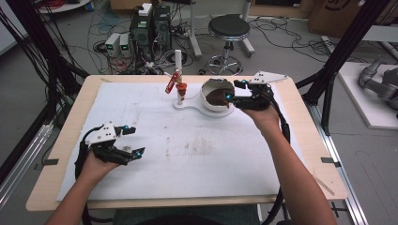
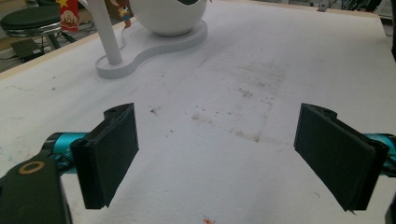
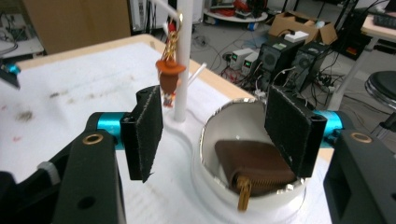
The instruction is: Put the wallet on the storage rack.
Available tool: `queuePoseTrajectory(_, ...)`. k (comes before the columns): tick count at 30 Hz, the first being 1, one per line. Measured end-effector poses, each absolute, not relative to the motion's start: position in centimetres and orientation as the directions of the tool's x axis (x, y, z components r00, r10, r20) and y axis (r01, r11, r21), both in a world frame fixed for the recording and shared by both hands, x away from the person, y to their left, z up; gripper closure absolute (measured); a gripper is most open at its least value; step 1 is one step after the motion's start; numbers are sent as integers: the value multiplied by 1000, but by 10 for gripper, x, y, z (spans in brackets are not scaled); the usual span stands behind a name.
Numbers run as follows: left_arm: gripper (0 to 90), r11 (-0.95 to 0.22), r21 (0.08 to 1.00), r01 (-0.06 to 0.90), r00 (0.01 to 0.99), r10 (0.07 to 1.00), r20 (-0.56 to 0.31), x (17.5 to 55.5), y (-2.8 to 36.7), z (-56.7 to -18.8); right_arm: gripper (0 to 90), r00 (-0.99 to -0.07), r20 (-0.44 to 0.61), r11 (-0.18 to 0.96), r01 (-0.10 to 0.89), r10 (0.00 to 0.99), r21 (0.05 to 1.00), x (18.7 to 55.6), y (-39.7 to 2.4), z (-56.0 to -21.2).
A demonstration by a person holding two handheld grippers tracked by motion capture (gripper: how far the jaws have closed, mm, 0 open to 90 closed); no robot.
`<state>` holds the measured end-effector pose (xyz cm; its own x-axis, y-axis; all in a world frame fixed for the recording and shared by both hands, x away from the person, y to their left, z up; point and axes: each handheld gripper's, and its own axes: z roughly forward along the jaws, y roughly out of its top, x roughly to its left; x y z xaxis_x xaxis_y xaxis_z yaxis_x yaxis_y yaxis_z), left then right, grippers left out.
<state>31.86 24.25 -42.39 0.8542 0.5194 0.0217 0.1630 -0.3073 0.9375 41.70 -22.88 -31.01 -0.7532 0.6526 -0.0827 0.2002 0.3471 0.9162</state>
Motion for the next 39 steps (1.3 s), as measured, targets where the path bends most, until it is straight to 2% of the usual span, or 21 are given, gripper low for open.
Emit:
queuePoseTrajectory(6, 136, -302, 939, 164, 856, 516, 16, 320, 241, -424, 357, -757, -68, 332, 202, 650, 921, 404, -240, -318)
queuePoseTrajectory(25, 136, -289, 942, 173, 855, 518, 3, 320, 240, -423, 215, -770, -44, 286, 183, 637, 940, 357, -260, -349)
queuePoseTrajectory(39, 136, -280, 945, 172, 856, 516, -3, 319, 240, -423, 200, -792, -28, 324, 217, 610, 921, 343, -256, -383)
